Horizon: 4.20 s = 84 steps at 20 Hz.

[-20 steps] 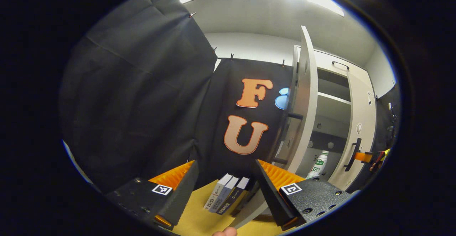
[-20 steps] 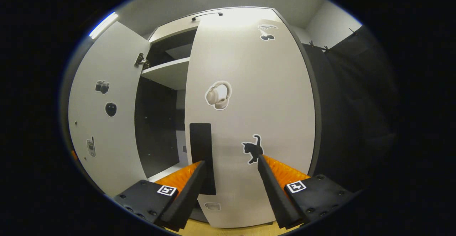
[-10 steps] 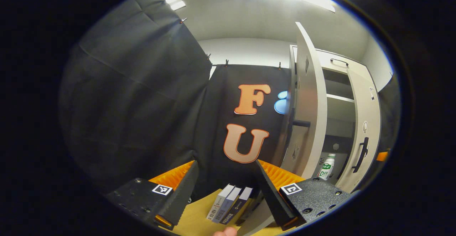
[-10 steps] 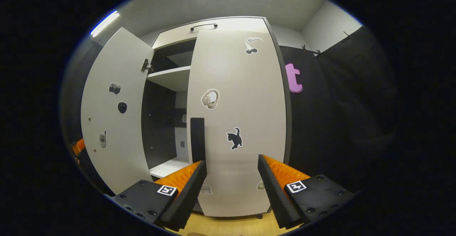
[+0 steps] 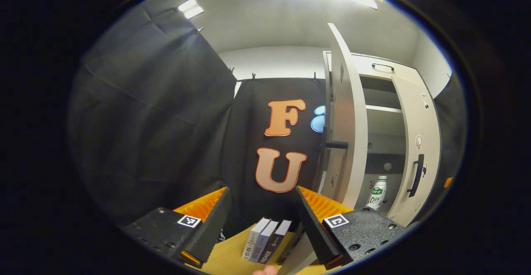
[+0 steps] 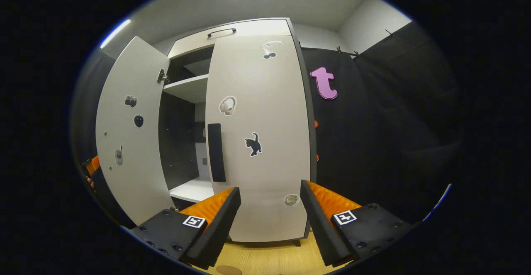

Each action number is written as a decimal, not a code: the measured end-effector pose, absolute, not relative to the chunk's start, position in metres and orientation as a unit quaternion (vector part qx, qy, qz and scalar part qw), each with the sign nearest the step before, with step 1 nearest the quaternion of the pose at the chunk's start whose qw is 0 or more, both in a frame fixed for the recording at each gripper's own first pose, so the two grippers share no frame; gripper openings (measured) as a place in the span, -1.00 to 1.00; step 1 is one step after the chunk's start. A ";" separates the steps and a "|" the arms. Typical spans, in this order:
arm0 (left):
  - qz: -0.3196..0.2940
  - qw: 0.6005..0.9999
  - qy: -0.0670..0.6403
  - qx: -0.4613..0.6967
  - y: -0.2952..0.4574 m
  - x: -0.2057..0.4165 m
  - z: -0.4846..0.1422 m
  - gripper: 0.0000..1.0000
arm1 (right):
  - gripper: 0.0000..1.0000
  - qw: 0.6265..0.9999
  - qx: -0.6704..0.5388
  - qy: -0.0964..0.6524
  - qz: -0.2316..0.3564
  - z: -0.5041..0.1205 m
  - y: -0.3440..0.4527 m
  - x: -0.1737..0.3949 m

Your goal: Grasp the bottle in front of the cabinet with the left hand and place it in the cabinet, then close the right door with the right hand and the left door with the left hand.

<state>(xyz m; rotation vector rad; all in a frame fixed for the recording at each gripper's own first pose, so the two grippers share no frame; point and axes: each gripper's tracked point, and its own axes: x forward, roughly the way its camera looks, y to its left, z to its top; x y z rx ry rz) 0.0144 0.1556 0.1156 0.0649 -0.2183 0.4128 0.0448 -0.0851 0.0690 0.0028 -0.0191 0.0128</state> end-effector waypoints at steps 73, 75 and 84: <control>-0.054 0.996 -0.071 0.025 -0.051 0.117 0.092 0.91 | 0.92 0.999 0.020 0.012 -0.022 0.056 -0.110 0.003; -0.045 0.996 -0.072 0.030 -0.041 0.102 0.094 0.90 | 0.92 1.000 0.019 0.007 -0.004 0.056 -0.096 0.004; 0.003 0.999 -0.049 0.016 0.015 0.043 0.061 0.91 | 0.92 0.999 0.020 0.019 0.029 0.038 -0.062 0.007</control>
